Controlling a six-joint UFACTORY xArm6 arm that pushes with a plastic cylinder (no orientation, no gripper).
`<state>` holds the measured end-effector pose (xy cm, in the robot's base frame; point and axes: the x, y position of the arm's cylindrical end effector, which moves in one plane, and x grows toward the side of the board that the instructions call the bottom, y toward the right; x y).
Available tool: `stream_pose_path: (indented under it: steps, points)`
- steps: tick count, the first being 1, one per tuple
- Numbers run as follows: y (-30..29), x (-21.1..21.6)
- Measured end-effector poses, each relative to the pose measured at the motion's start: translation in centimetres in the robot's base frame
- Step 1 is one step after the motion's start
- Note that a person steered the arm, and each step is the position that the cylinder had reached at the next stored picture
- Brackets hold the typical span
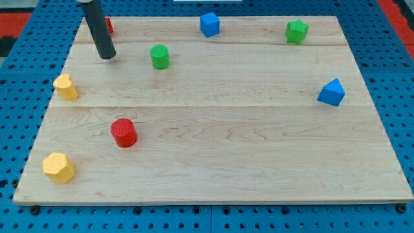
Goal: Move the green circle towards the bottom right
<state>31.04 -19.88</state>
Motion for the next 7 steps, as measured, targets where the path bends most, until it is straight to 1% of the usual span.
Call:
stream_pose_path:
  steps: [1, 2, 3, 4, 5, 6, 7]
  points:
    - [6.6, -0.2]
    - [14.6, -0.1]
    - [18.3, 1.3]
    - [19.3, 4.5]
    - [20.3, 10.8]
    - [21.0, 13.2]
    - [21.0, 13.9]
